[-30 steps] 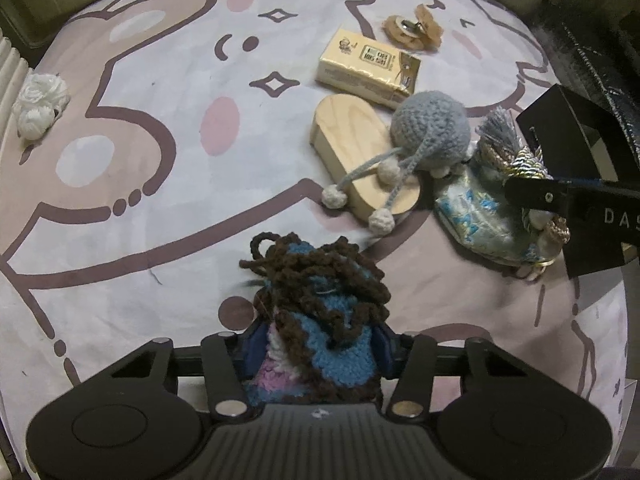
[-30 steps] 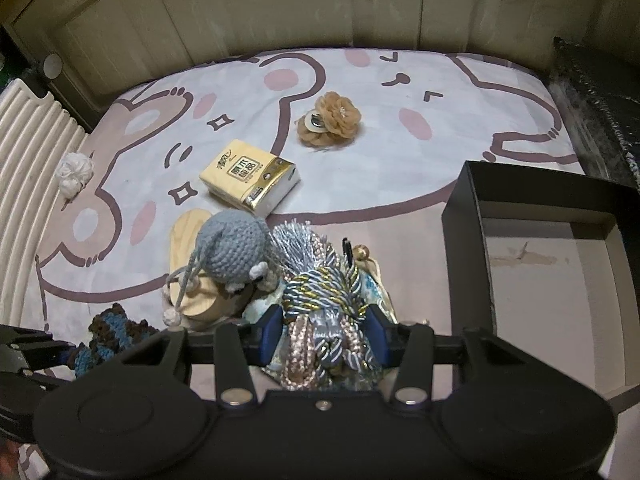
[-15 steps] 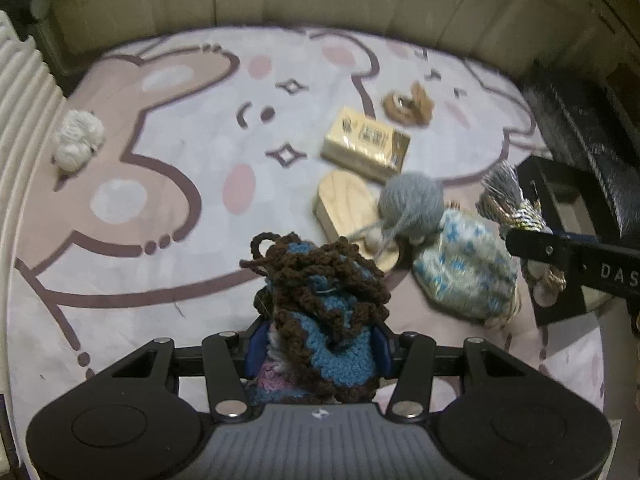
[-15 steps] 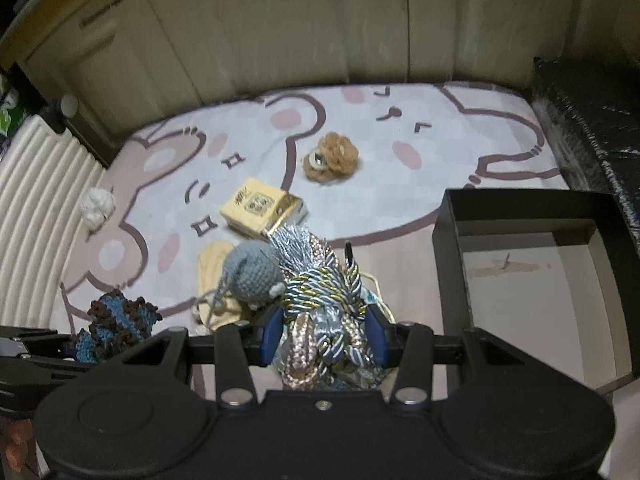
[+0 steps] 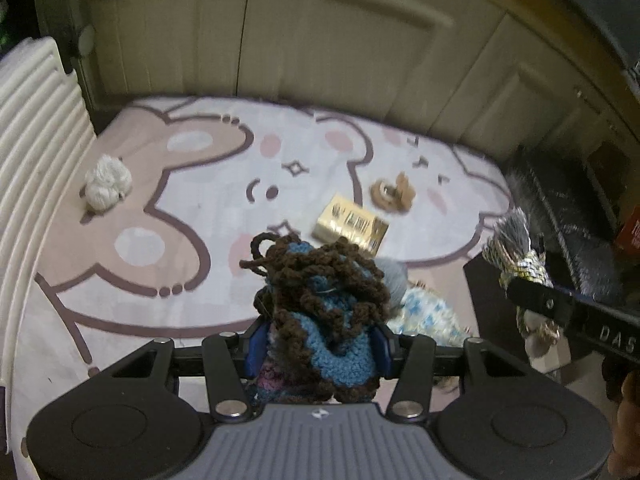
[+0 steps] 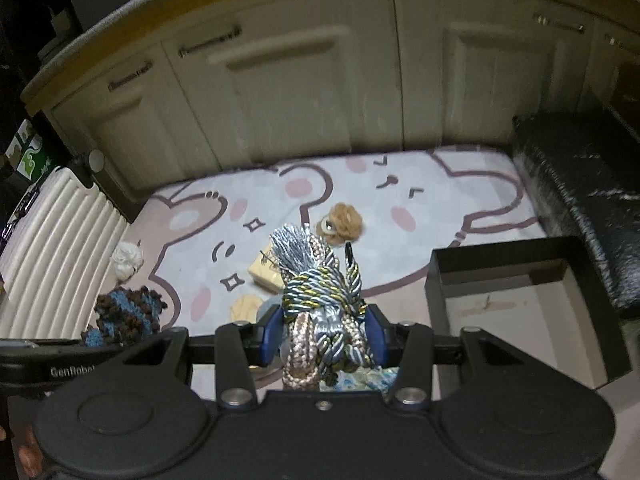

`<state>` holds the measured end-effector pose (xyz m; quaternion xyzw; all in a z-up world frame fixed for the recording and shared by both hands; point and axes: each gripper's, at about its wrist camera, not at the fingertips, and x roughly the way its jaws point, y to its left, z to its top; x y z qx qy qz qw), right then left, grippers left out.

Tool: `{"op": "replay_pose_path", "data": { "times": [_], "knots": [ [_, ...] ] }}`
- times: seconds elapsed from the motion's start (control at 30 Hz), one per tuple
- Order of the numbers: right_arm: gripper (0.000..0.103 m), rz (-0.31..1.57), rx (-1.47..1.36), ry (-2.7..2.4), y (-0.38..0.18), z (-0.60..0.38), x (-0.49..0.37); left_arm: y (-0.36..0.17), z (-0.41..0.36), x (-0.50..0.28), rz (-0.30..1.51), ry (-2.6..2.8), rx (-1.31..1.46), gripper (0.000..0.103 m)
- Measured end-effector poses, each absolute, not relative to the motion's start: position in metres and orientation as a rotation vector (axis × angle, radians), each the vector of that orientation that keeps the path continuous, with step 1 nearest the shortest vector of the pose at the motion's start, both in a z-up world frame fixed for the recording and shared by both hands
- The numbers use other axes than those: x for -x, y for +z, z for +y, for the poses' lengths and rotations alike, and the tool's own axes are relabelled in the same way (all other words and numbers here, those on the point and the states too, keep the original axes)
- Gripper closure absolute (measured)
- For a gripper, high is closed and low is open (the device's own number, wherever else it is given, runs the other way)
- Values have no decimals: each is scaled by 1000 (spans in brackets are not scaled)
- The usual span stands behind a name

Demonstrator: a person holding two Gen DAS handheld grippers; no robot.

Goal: Organize objects
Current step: 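Carry the yarn bundle and tasseled cord into the black box with both tools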

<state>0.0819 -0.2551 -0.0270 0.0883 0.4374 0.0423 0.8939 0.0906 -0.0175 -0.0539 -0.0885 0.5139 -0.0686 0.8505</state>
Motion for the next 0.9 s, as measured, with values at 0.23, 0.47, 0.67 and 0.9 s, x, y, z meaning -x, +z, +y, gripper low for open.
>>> {"op": "replay_pose_path", "data": {
  "times": [0.23,0.47,0.67,0.9],
  "knots": [
    [58,848,-150,57,-5,-254,-71,-32,-24,-84,998,-125,142,51],
    [58,799,-103,31,13,-255,-60,-16,-30,-81,933,-112,104,51],
    [58,759,-87,5,24,-262,-51,-7,-43,-78,898,-131,85,51],
    [58,742,-69,-39,23,-282,-44,-3,-75,-79,880,-183,56,51]
  ]
}}
